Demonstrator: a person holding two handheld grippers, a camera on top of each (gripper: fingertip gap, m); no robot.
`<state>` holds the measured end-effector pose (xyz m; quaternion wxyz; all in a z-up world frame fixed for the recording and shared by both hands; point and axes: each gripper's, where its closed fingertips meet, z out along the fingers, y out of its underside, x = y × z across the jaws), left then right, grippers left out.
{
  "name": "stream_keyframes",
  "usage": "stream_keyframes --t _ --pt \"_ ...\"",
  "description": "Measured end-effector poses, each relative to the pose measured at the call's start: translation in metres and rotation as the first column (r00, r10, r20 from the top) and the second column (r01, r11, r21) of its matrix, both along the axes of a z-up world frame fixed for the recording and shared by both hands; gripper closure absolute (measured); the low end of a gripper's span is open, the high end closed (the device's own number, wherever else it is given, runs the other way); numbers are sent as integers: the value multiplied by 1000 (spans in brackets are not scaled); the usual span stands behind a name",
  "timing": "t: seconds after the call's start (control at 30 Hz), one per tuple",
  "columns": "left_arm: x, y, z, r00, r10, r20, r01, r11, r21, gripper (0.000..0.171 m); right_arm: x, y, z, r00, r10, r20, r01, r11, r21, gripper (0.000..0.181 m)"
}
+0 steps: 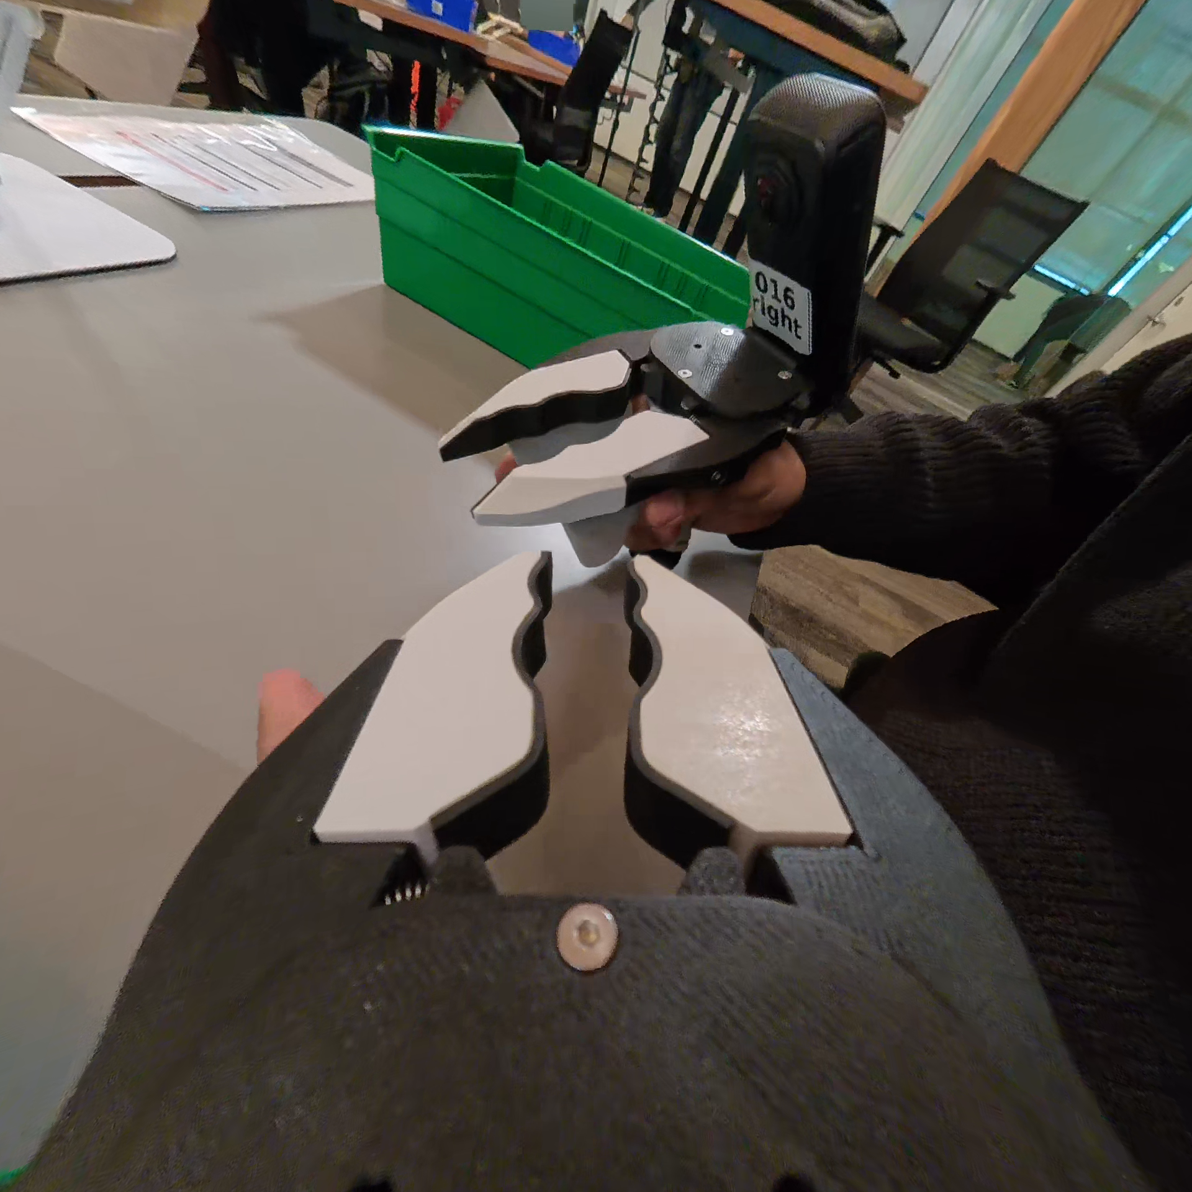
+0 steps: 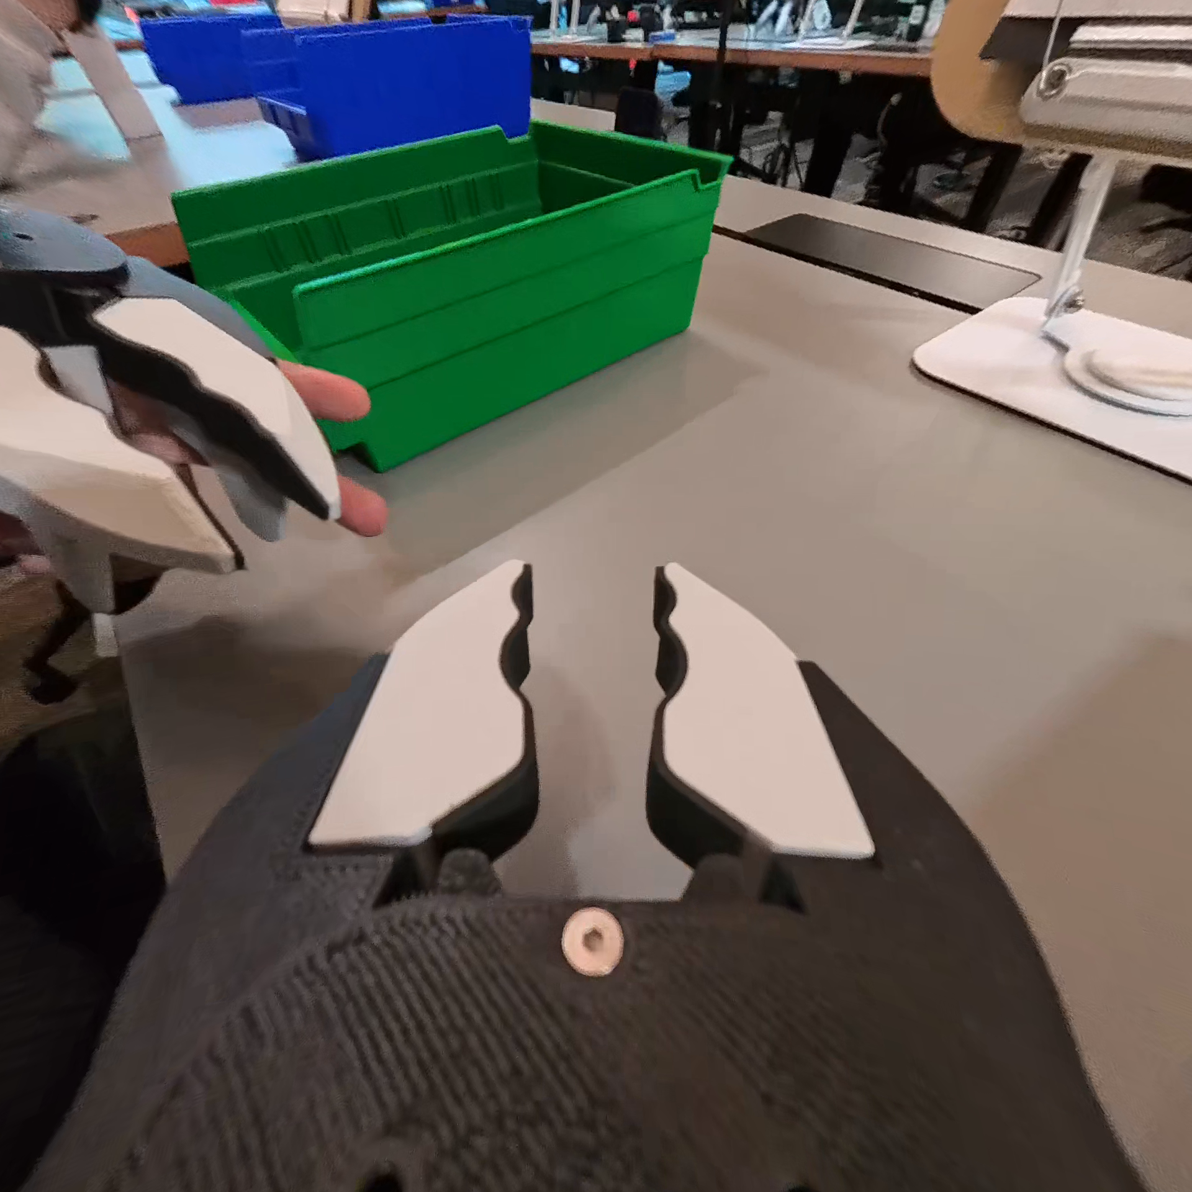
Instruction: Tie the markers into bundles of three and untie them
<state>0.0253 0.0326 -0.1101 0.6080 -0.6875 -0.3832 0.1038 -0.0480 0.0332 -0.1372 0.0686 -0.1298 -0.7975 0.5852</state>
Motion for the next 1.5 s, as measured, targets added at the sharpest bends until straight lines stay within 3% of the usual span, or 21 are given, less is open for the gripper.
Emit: stream_keyframes --t 0.07,0.17,0.37,0.5,0.63,0.73,0.9,0.97,1.0,1.1,1.17,1.27,1.4,1.5 --pt "-2 -6 2 999 31 -11 -31 999 10 151 -1 0 3 1000 11 22 -10 1000 -29 144" --pt "-4 -21 5 993 116 -19 -115 993 10 171 -3 -2 0 997 27 75 -24 999 -32 142" --pt "-1 -51 3 965 261 -13 -261 965 -7 171 0 -19 -6 988 71 138 -70 997 -11 136" --pt "7 -72 7 917 390 -79 -392 920 -10 171 4 -36 0 992 92 91 -91 996 -20 140" --pt "24 -93 17 855 492 -165 -497 868 11 171 7 -55 11 989 136 -49 -137 990 -14 151" --pt "35 -102 16 845 517 -135 -517 855 39 153 8 -72 26 971 184 -156 -189 982 -20 157" --pt "52 -121 13 794 600 -96 -598 800 51 127 15 -111 65 939 286 -191 -292 956 -8 154" --pt "57 -130 10 764 639 -88 -638 769 39 125 30 -134 77 861 446 -244 -434 895 103 163" --pt "59 -133 10 755 650 -84 -650 759 38 124 39 -146 82 787 541 -297 -511 841 177 162" --pt "63 -137 11 748 660 -77 -658 752 47 123 55 -183 79 472 804 -361 -631 595 498 151" --pt "63 -137 10 746 663 -64 -662 748 46 123 53 -209 65 297 905 -304 -588 424 689 146" --pt "61 -133 3 761 649 -19 -648 761 38 121 35 -246 33 85 978 -190 -393 208 895 143" --pt "61 -118 -10 820 569 68 -571 820 28 111 36 -277 -15 -104 994 -32 -265 3 964 148" --pt "64 -118 -12 827 551 112 -559 828 52 110 42 -284 -44 -235 971 38 -186 -84 979 145"
